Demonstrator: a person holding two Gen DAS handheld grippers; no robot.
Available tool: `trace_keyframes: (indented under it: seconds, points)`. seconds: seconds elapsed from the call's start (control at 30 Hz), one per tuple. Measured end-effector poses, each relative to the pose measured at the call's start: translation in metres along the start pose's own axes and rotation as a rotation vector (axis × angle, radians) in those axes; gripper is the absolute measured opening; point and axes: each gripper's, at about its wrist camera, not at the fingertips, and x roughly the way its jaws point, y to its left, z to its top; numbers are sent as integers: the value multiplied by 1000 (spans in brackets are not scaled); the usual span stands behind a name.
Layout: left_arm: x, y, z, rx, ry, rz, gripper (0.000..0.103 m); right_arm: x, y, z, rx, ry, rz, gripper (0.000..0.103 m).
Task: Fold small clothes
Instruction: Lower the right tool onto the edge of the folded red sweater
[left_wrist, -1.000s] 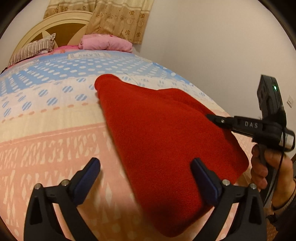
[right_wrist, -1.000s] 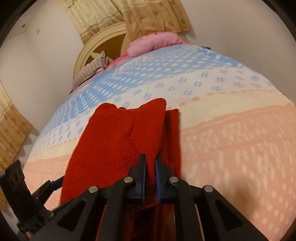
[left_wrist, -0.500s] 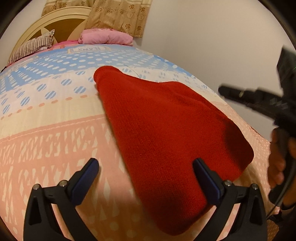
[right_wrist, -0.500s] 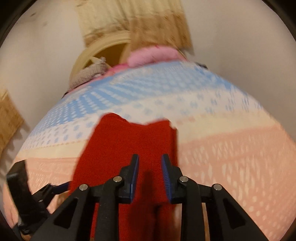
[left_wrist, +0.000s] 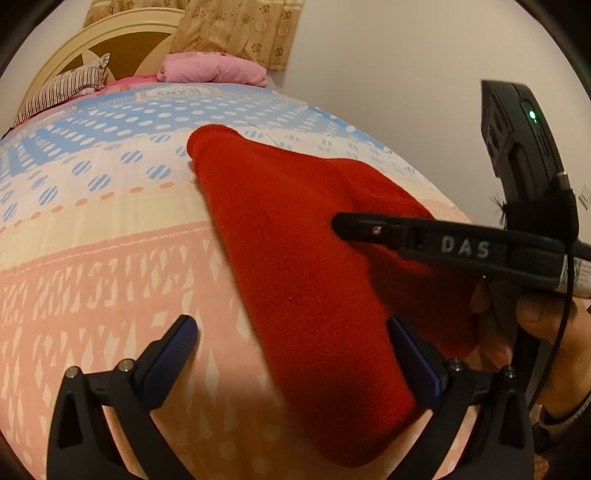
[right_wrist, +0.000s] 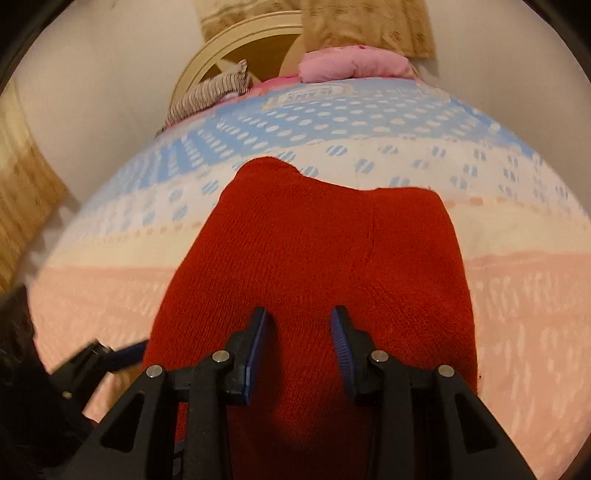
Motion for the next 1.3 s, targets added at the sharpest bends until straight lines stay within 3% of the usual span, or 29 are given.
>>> trace_keyframes:
  seconds: [0.13, 0.3, 0.43, 0.53, 0.63, 0.7, 0.83, 0.97, 1.07, 1.2, 1.3]
  points:
    - [-5, 1, -2, -8, -13, -6, 103, -7, -5, -9, 14, -21, 31, 35]
    - [-22, 6, -5, -33, -95, 6, 103, -16, -3, -24, -10, -71, 44, 35]
    - [-22, 12, 0, -70, -86, -4, 103, -31, -9, -9, 8, -101, 113, 38]
    - [-19, 14, 6, -98, -87, -16, 103, -44, -21, 2, 35, -157, 109, 47]
    - [1, 12, 9, -99, 2, 9, 103, -16, -39, 8, 65, -20, 37, 48]
    - [8, 12, 8, -102, 31, -5, 103, -14, -44, 6, 31, -33, 43, 47]
    - [6, 13, 5, -103, 10, -19, 103, -24, -55, 5, 34, -64, 98, 48]
    - [6, 11, 4, -90, 9, -4, 103, -28, -83, 6, 139, -119, 137, 48]
    - [7, 8, 4, -91, 8, -4, 103, -14, -105, 13, 245, -89, 143, 60]
    - [6, 7, 3, -87, 9, 2, 103, 12, -122, 21, 325, -14, 186, 61]
    - [8, 8, 4, -87, 13, 3, 103, 23, -126, 29, 344, -15, 209, 61]
